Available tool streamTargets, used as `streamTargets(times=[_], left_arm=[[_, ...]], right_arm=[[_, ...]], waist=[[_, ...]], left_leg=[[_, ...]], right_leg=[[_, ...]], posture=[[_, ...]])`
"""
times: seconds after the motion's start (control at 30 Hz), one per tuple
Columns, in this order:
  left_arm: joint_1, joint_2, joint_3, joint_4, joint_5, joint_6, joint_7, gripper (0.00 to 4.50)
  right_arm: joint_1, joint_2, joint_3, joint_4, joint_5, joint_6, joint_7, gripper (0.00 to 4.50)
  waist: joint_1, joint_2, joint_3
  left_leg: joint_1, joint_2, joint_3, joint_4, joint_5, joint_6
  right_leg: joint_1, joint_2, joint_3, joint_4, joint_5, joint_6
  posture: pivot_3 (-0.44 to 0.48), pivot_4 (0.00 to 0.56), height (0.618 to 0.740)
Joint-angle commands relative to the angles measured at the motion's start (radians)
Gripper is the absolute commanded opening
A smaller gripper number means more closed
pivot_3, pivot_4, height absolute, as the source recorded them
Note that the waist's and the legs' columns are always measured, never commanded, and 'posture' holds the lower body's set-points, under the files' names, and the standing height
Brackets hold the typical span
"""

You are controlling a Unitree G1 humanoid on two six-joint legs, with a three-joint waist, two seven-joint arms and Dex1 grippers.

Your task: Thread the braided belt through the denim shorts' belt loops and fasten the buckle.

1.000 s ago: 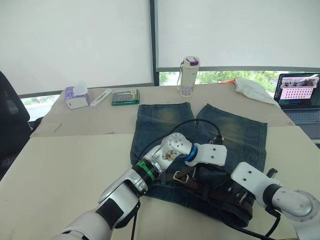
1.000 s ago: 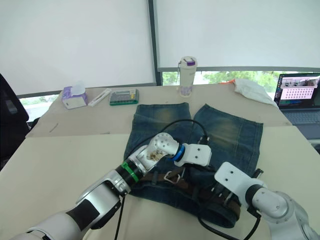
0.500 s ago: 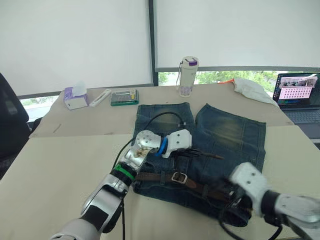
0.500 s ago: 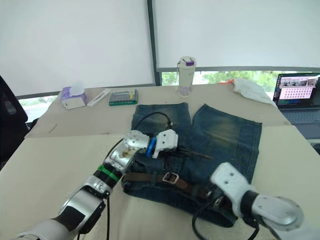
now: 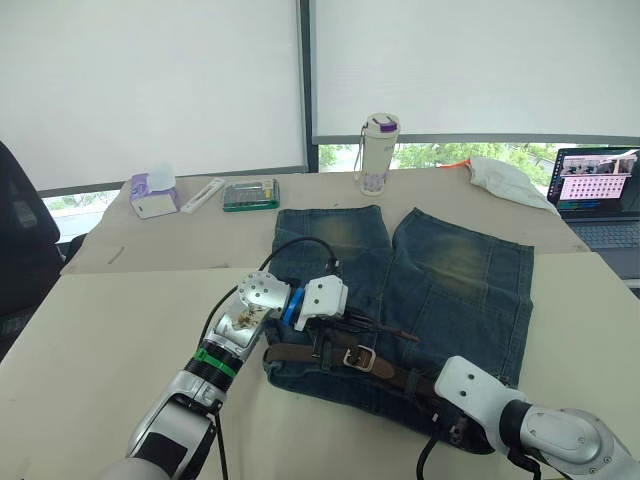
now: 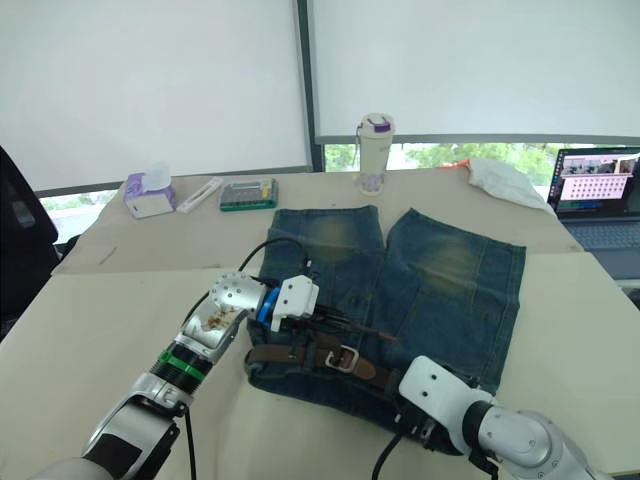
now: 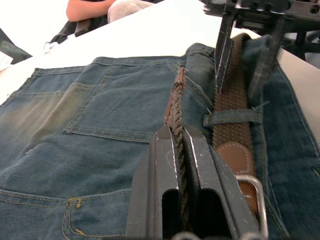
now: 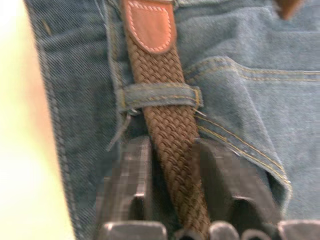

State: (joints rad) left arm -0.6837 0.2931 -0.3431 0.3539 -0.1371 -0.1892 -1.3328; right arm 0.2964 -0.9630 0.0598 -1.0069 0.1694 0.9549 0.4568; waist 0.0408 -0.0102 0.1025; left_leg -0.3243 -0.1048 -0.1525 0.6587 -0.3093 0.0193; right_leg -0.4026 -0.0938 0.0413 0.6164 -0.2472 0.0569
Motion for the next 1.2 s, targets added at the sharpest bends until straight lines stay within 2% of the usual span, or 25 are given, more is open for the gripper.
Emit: streamTargets(times=[0.03,0.27,0.5,0.6,0.77,0.83,1.0,1.2], left_arm=[[-0.001,0.018,-0.007,0.026,0.020,-0.082,-0.015,0.00],[-0.024,0.005,-0.033,0.103,0.082,-0.180,0.014,0.00],[-0.021,0.029,-0.071,0.143,0.096,-0.322,-0.063,0.00],[-0.031,0.013,-0.093,0.175,0.131,-0.397,-0.046,0.00],[-0.049,-0.031,-0.112,0.189,0.154,-0.409,-0.018,0.00],[-0.049,-0.039,-0.120,0.189,0.160,-0.407,-0.012,0.00],[-0.052,-0.047,-0.132,0.196,0.174,-0.415,-0.003,0.00],[-0.057,-0.045,-0.136,0.201,0.187,-0.446,0.012,0.00]], right_arm=[[-0.012,-0.003,-0.025,-0.019,-0.018,0.008,0.001,0.02],[-0.056,0.029,-0.102,0.000,-0.017,0.004,-0.002,0.02],[-0.058,0.060,-0.117,0.006,0.000,-0.002,0.018,0.02],[-0.055,0.088,-0.104,0.004,0.002,-0.001,0.015,0.02],[-0.001,0.079,-0.105,-0.029,0.024,0.004,0.056,0.02],[0.046,0.088,-0.140,-0.039,0.117,-0.041,0.087,0.72],[0.087,0.041,-0.132,-0.040,0.068,-0.087,0.021,2.39],[0.090,0.029,-0.051,-0.040,0.043,-0.067,-0.037,2.39]], waist=[[0.000,0.000,0.000],[0.001,0.000,0.000],[-0.001,0.000,0.000],[0.000,0.000,0.000],[0.001,0.000,0.000],[0.000,0.000,0.000],[0.000,0.001,0.000],[0.000,0.000,0.000]], left_leg=[[0.000,0.000,0.000,0.000,0.000,0.000],[0.000,0.000,0.000,0.000,0.000,0.000],[0.000,0.000,0.000,0.000,0.000,0.001],[0.000,0.000,0.000,0.000,0.000,0.001],[0.000,0.000,0.000,0.001,-0.001,0.002],[0.000,0.000,0.000,0.001,-0.001,0.002],[0.000,-0.001,0.001,0.001,-0.001,0.002],[0.001,-0.001,0.000,0.001,-0.001,0.002]], right_leg=[[0.000,0.000,0.000,0.000,0.000,0.000],[0.000,0.000,0.000,0.000,0.000,0.000],[0.000,0.000,0.000,0.000,0.000,0.000],[0.000,0.000,0.000,0.000,0.000,0.000],[0.001,0.000,0.000,0.000,0.000,0.000],[0.001,0.000,0.000,0.000,0.000,0.000],[0.001,0.000,0.000,0.000,0.000,0.000],[0.001,0.000,0.000,0.000,0.000,0.000]], posture=[[0.000,0.150,0.740],[0.000,0.150,0.740],[0.000,0.150,0.740],[0.000,0.150,0.740],[0.000,0.150,0.740],[0.000,0.150,0.740],[0.000,0.150,0.740],[0.000,0.150,0.740]])
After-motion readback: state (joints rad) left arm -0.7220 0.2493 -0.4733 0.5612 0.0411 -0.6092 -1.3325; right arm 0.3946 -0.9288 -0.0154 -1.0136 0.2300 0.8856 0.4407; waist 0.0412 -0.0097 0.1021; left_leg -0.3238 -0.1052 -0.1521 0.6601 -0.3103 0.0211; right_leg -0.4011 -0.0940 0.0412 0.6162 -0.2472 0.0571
